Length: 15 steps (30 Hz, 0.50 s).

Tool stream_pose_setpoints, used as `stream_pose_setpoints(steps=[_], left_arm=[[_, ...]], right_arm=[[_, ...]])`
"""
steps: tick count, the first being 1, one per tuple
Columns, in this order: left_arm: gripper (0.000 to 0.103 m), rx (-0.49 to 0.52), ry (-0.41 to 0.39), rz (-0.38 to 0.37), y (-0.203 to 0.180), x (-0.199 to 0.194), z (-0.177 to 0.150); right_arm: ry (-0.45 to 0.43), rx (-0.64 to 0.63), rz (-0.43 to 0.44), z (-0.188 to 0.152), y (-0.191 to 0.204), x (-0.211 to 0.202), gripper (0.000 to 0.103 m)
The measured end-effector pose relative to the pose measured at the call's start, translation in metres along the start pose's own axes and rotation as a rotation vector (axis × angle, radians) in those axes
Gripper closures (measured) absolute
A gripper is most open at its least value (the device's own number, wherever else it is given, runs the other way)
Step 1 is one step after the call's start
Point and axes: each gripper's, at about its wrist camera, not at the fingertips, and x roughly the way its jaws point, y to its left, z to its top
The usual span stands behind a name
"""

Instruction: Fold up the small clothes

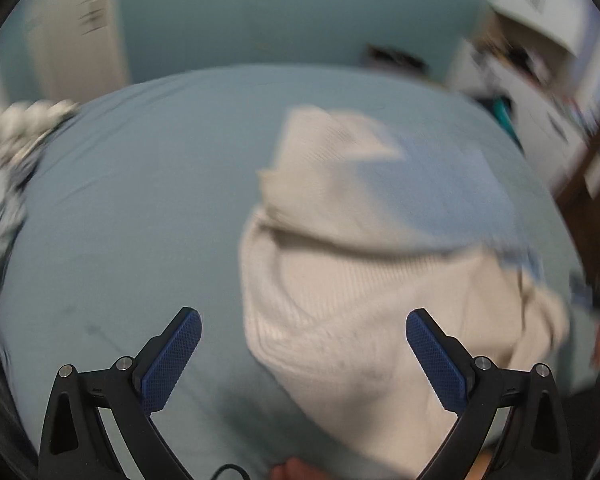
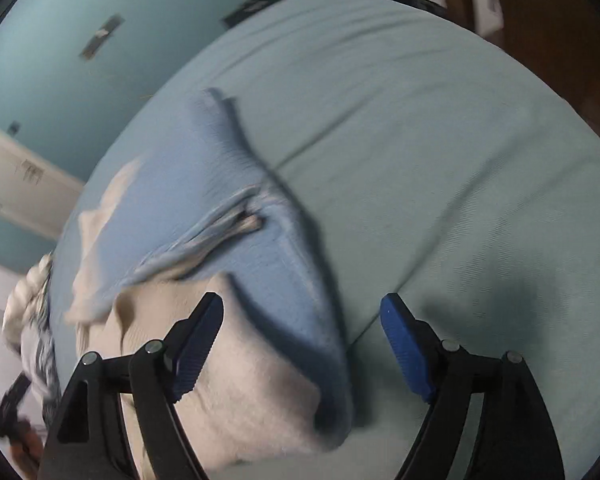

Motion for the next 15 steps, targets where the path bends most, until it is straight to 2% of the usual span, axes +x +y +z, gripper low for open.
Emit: stream_pose_setpoints(steps=[4, 6, 8, 10, 12, 14, 15], left_arm=[[0.000, 0.260, 0.171, 0.050, -0.064, 0.025, -0.007], [0.000, 0.379, 0.234, 0.082, -0.105, 0.041, -0.016], [0.000, 0.462, 0.309, 0.154, -0.139, 0.065, -0.027], [0.000, 0.514, 0.386, 0.246, -0.164, 0.095, -0.039], [0.000, 0.541, 0.431, 0.296, -0.175, 0.124, -0.047], [0.001, 0.472, 0.490, 0.313, -0.171, 0.145, -0.048], [0.001, 0.432, 0.508, 0.297, -0.167, 0.153, -0.047]], right_arm=[[-0.038, -0.035, 0.055, -0.009, 0.019, -0.008, 0.024], [-0.010, -0.050, 0.033, -0.012, 0.025, -0.006, 0.024], [0.056, -0.073, 0.054, -0.017, 0.034, 0.003, 0.024], [0.113, -0.096, 0.084, -0.019, 0.035, 0.010, 0.024], [0.105, -0.140, 0.047, -0.019, 0.040, 0.010, 0.024], [0.081, -0.193, -0.008, -0.023, 0.047, 0.013, 0.024], [0.082, -0.207, -0.021, -0.016, 0.048, 0.013, 0.024]])
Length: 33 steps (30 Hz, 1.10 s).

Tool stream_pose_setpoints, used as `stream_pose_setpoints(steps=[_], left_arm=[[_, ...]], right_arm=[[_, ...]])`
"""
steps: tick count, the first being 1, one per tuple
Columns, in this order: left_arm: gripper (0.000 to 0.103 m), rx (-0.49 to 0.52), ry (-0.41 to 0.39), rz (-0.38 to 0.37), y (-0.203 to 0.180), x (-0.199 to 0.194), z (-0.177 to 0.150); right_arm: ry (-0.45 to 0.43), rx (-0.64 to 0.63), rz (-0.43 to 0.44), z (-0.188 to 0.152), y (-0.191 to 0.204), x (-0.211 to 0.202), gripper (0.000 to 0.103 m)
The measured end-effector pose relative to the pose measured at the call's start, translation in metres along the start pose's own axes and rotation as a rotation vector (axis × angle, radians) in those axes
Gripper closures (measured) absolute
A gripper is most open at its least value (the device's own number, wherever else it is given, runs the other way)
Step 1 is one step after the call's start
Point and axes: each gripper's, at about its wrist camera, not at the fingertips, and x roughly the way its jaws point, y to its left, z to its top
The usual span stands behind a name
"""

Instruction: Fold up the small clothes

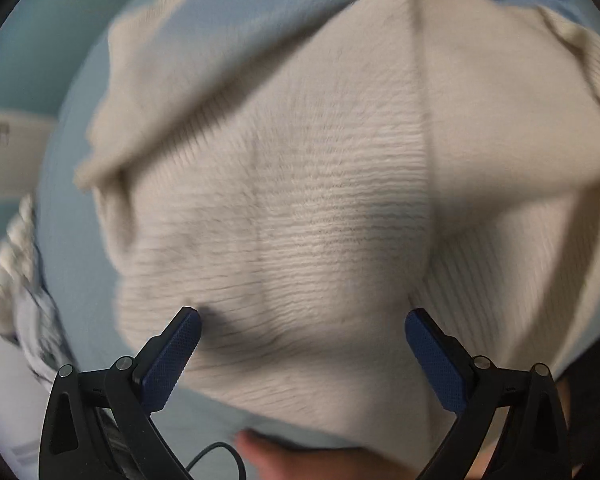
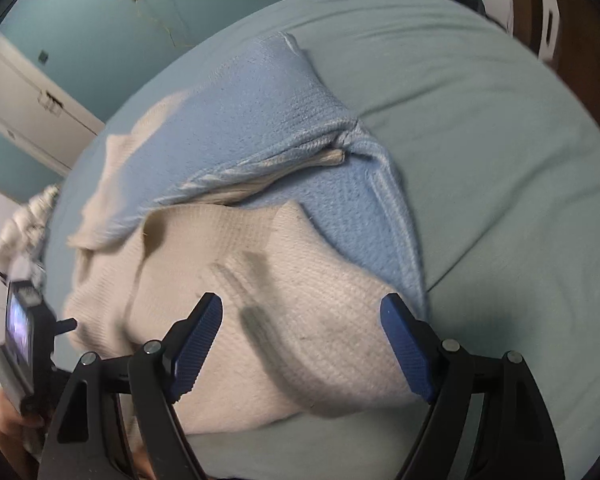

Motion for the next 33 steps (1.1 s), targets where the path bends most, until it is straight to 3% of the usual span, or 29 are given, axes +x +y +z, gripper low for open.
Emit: stream_pose_setpoints(steps=[4, 6, 8, 9, 11, 16, 19, 21, 23, 27, 33], left_arm=[[0.000, -0.056, 0.000, -0.029, 0.009, 0.017, 0.008], [0.020, -0.064, -0.020, -0.081, 0.011, 0.016, 0.008], [0.072, -0.084, -0.026, -0.128, 0.015, 0.010, 0.006], [0.083, -0.106, -0.040, -0.114, 0.021, 0.005, 0.003], [0.090, -0.163, -0.079, -0.180, 0.038, -0.007, -0.005], [0.092, -0.322, -0.263, -0.321, 0.093, -0.055, -0.041], [0.092, -0.418, -0.420, -0.427, 0.128, -0.085, -0.070], [0.092, -0.463, -0.509, -0.478, 0.149, -0.093, -0.087], [0.092, -0.496, -0.565, -0.508, 0.154, -0.101, -0.090], [0.092, -0.550, -0.653, -0.559, 0.173, -0.114, -0.094], [0.092, -0.595, -0.683, -0.600, 0.185, -0.113, -0.103]], right_arm=[[0.014, -0.054, -0.027, 0.007, 0.007, 0.004, 0.024], [0.006, -0.081, -0.022, 0.008, 0.010, 0.004, 0.024], [0.002, -0.077, -0.021, 0.009, 0.006, 0.002, 0.024], [-0.002, -0.059, -0.019, 0.009, 0.003, 0.000, 0.024], [-0.016, -0.015, -0.006, 0.009, -0.005, -0.005, 0.024], [-0.017, 0.072, 0.069, 0.007, -0.015, -0.023, 0.024], [0.091, 0.132, 0.164, 0.009, -0.005, -0.018, 0.024], [0.160, 0.153, 0.166, 0.011, 0.008, -0.009, 0.024], [0.189, 0.151, 0.125, 0.014, 0.020, 0.000, 0.024], [0.201, 0.127, -0.051, 0.014, 0.039, 0.022, 0.024], [0.167, 0.162, -0.174, 0.011, 0.044, 0.040, 0.027]])
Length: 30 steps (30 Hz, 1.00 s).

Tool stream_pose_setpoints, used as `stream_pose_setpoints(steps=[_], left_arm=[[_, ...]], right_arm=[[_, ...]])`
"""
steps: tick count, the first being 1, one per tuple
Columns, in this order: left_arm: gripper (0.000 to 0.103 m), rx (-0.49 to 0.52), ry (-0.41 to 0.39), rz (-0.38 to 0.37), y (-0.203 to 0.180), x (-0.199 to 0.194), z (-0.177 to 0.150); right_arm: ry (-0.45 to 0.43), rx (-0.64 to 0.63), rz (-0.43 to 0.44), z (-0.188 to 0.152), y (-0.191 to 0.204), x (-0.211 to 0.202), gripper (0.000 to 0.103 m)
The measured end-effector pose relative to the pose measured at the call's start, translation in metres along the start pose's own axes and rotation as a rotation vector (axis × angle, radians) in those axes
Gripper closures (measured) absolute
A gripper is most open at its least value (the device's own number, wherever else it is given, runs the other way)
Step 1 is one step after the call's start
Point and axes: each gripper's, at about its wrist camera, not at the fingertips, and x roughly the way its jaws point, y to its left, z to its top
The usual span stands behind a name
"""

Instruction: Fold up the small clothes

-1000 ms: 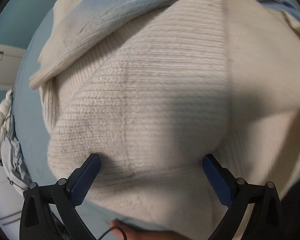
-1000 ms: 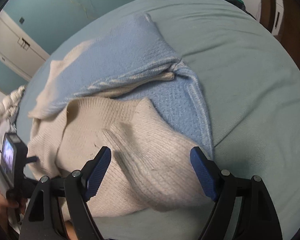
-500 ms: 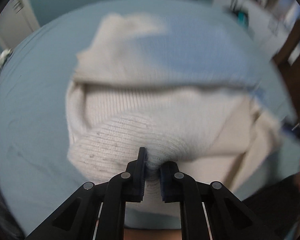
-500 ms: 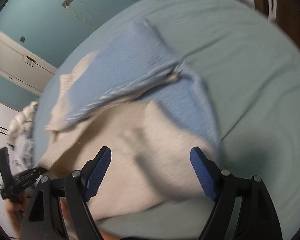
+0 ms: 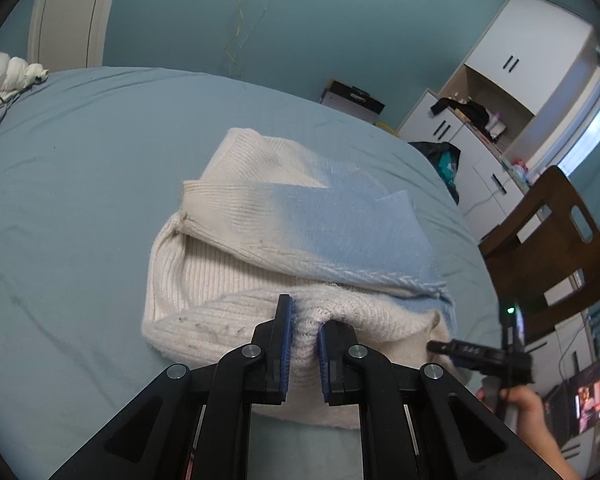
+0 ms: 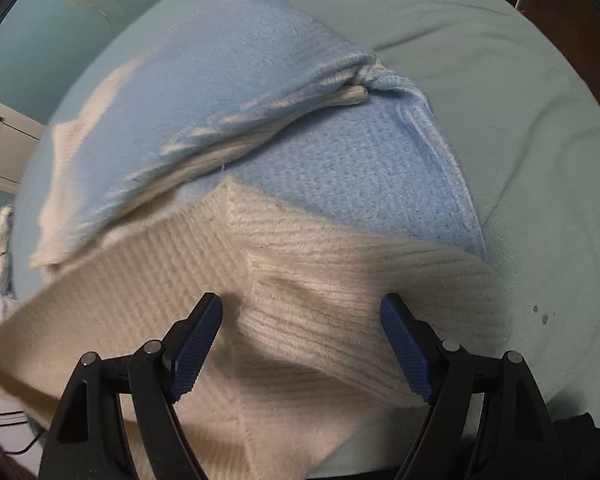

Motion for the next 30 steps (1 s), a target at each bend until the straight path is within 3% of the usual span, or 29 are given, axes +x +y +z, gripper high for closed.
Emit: stream_pose_setpoints(steps=[1, 3, 5, 8, 11, 17, 21, 25, 30], left_arm=[[0.092, -0.002, 0.003, -0.001, 0.001, 0.001, 0.000], [0.092, -0.001, 0.003, 0.001, 0.002, 0.002, -0.002], [0.092, 0.000, -0.004, 0.000, 0.003, 0.000, -0.003], [0.093, -0.010, -0.020, -0.008, 0.006, -0.004, -0.002], [0.093, -0.021, -0.059, -0.024, 0.009, -0.014, -0.001], [0.094, -0.060, -0.206, -0.158, 0.024, -0.071, -0.008], [0.095, -0.057, -0.205, -0.214, 0.024, -0.105, -0.007], [0.098, -0.015, -0.201, -0.206, 0.013, -0.137, -0.009], [0.099, 0.049, -0.198, -0.229, 0.001, -0.179, -0.019]], right_arm=[[0.004, -0.034, -0.030, 0.000, 0.003, 0.003, 0.034], [-0.002, -0.161, -0.128, -0.004, 0.011, 0.007, 0.091], [-0.039, -0.212, -0.136, -0.009, 0.003, -0.005, 0.094], [-0.155, -0.143, -0.055, -0.019, -0.029, -0.046, 0.095], [-0.322, -0.087, 0.064, -0.038, -0.065, -0.100, 0.096], [-0.659, -0.007, 0.271, -0.083, -0.104, -0.176, 0.097], [-0.781, 0.033, 0.341, -0.093, -0.110, -0.199, 0.098], [-0.913, 0.028, 0.382, -0.105, -0.100, -0.219, 0.098], [-1.022, 0.070, 0.482, -0.117, -0.117, -0.242, 0.098]])
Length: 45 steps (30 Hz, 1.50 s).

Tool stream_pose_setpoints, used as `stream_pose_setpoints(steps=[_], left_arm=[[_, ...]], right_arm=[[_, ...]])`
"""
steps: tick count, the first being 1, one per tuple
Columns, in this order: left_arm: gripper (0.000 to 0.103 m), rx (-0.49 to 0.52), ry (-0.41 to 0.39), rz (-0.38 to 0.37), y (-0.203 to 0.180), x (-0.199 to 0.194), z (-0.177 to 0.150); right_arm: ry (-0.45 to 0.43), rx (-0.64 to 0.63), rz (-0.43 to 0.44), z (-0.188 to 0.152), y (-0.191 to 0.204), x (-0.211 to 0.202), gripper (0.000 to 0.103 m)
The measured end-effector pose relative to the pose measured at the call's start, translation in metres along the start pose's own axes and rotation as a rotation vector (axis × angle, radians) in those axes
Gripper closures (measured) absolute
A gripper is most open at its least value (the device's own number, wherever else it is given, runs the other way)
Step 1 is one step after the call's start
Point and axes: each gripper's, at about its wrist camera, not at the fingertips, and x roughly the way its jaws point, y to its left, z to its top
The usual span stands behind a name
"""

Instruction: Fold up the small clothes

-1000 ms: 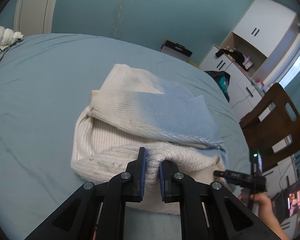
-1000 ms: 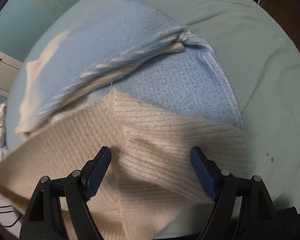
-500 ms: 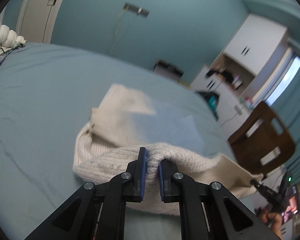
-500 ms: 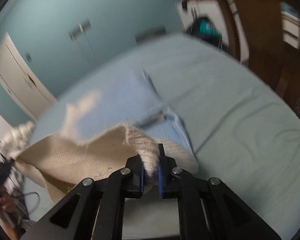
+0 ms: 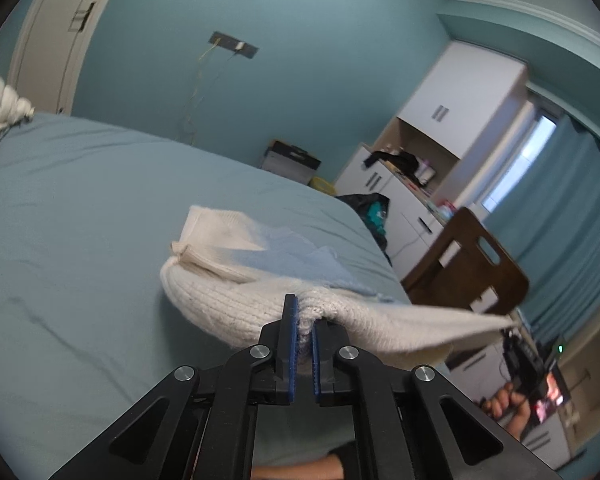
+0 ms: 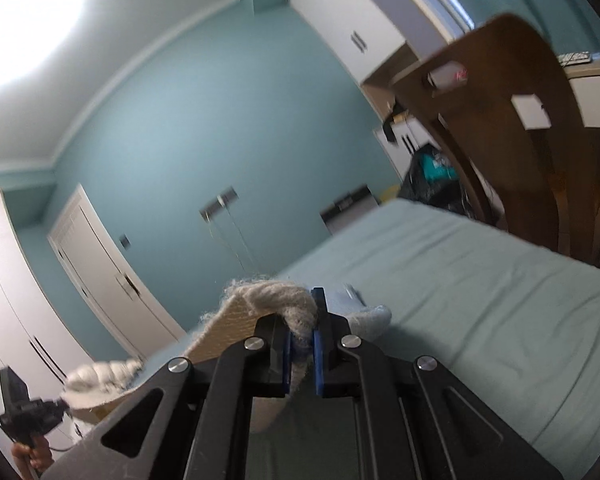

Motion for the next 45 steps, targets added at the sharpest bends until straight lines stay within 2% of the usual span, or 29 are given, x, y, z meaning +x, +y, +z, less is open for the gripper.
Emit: stream_pose_setpoints(steps=[5, 8, 11, 13, 16, 18, 20, 21, 22, 23, 24, 25, 26, 27, 28, 29, 30, 31, 32, 34, 35, 37, 40, 42, 45], left_arm=[[0.099, 0.029, 0.068, -0.071, -0.012, -0.031, -0.015], [0.099, 0.032, 0.141, -0.114, -0.018, -0.036, -0.026], [0.099, -0.034, 0.210, -0.161, -0.008, -0.025, -0.025], [0.099, -0.107, 0.241, -0.177, 0.009, -0.006, -0.011], [0.099, -0.210, 0.246, -0.144, 0.044, 0.049, 0.028], [0.099, -0.322, 0.266, -0.134, 0.077, 0.106, 0.056], [0.097, -0.420, 0.304, -0.113, 0.112, 0.169, 0.074], [0.095, -0.489, 0.339, -0.081, 0.137, 0.211, 0.077], [0.094, -0.525, 0.366, -0.046, 0.151, 0.235, 0.072], [0.091, -0.543, 0.391, 0.004, 0.161, 0.252, 0.065], [0.089, -0.547, 0.430, 0.090, 0.171, 0.274, 0.053], [0.082, -0.547, 0.443, 0.133, 0.175, 0.281, 0.044], [0.069, -0.551, 0.451, 0.166, 0.180, 0.290, 0.031], [0.060, -0.550, 0.455, 0.166, 0.184, 0.293, 0.023], [0.040, -0.543, 0.468, 0.169, 0.187, 0.295, 0.019], [0.032, -0.521, 0.453, 0.173, 0.192, 0.291, 0.021], [0.030, -0.530, 0.394, 0.194, 0.194, 0.285, 0.024], [0.027, -0.522, 0.328, 0.238, 0.199, 0.274, 0.028], [0.026, -0.520, 0.287, 0.288, 0.202, 0.266, 0.031], [0.026, -0.510, 0.241, 0.383, 0.206, 0.254, 0.033], [0.026, -0.506, 0.242, 0.384, 0.206, 0.254, 0.032], [0.026, -0.445, 0.294, 0.332, 0.199, 0.263, 0.031], [0.026, -0.284, 0.378, 0.266, 0.179, 0.279, 0.024], [0.026, -0.198, 0.426, 0.217, 0.167, 0.288, 0.021], [0.026, -0.150, 0.470, 0.160, 0.156, 0.299, 0.020]], right_arm=[[-0.051, -0.052, 0.060, 0.016, 0.002, -0.039, 0.098], [-0.020, -0.049, 0.088, 0.016, -0.002, -0.054, 0.098], [0.031, -0.038, 0.087, 0.014, -0.008, -0.052, 0.098], [0.067, -0.024, 0.082, 0.016, -0.016, -0.032, 0.098], [0.097, -0.022, 0.061, 0.034, -0.024, 0.025, 0.098], [0.159, 0.004, 0.044, 0.046, -0.038, 0.091, 0.097], [0.317, 0.040, 0.045, 0.052, -0.056, 0.177, 0.095], [0.395, 0.050, 0.010, 0.050, -0.067, 0.220, 0.086], [0.475, 0.059, -0.044, 0.044, -0.078, 0.259, 0.075], [0.588, 0.080, -0.110, 0.033, -0.093, 0.298, 0.054], [0.685, 0.128, -0.156, 0.019, -0.108, 0.326, 0.053], [0.745, 0.160, -0.177, 0.007, -0.118, 0.340, 0.053], [0.780, 0.167, -0.197, -0.002, -0.126, 0.347, 0.053], [0.770, 0.151, -0.225, -0.008, -0.129, 0.345, 0.050], [0.739, 0.124, -0.241, -0.011, -0.130, 0.340, 0.046], [0.700, 0.093, -0.257, -0.014, -0.133, 0.334, 0.032], [0.657, 0.071, -0.276, -0.018, -0.136, 0.326, 0.019], [0.603, 0.063, -0.302, -0.023, -0.143, 0.319, 0.017], [0.587, 0.068, -0.331, -0.028, -0.149, 0.316, 0.017], [0.643, 0.064, -0.366, -0.033, -0.155, 0.323, 0.017], [0.648, 0.055, -0.359, -0.033, -0.152, 0.324, 0.017], [0.635, 0.006, -0.352, -0.031, -0.142, 0.326, 0.017], [0.620, -0.072, -0.339, -0.036, -0.128, 0.328, 0.017], [0.661, -0.103, -0.324, -0.043, -0.122, 0.338, 0.017], [0.720, -0.165, -0.287, -0.053, -0.116, 0.355, 0.017]])
